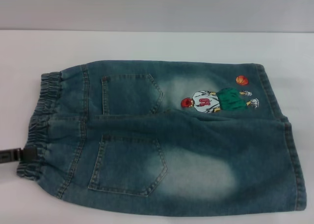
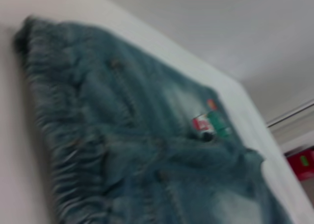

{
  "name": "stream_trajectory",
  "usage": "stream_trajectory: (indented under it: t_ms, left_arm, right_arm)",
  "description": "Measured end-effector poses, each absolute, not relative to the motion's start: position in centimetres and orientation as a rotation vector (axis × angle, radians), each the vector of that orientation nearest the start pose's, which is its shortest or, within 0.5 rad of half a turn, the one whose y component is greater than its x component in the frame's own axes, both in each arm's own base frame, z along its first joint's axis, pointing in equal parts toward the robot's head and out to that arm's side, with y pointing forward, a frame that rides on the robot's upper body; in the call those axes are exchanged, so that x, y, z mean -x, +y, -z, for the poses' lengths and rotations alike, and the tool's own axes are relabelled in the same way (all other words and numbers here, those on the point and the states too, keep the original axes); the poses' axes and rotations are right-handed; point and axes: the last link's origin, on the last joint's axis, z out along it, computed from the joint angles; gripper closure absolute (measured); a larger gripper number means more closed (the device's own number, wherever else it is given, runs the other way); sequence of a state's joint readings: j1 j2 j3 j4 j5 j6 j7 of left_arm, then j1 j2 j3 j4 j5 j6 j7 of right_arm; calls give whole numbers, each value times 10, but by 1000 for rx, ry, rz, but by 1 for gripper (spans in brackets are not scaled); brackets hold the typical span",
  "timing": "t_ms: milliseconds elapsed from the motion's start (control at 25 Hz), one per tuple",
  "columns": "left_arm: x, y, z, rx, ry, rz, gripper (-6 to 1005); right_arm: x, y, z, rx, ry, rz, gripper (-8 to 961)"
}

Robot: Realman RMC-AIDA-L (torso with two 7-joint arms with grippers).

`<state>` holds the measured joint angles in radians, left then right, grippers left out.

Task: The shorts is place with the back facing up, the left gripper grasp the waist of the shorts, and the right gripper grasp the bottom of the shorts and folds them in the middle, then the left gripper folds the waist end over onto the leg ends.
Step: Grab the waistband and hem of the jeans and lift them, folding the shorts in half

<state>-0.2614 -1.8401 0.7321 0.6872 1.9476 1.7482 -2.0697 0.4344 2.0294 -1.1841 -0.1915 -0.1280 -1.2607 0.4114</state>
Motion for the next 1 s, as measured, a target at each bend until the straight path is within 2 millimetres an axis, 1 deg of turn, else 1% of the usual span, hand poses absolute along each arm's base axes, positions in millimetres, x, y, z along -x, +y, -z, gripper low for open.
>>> stream_trajectory:
  t_ms: [240, 600, 760, 1000]
  left_arm:
    - [365, 248, -90, 2318, -1749, 575, 156]
    - [372, 249, -91, 2263, -1761, 553, 156]
    - [378, 249, -91, 2235, -1781, 490, 157]
    - [383, 251, -90, 2212, -1791, 442, 158]
  right_arm:
    - [-336, 350, -74, 1379, 477, -903, 236]
    - [-335, 350, -73, 1381, 479, -904, 235]
    - [-335, 350, -73, 1380, 479, -904, 235]
    - [-334, 351, -72, 1383, 477, -907, 236]
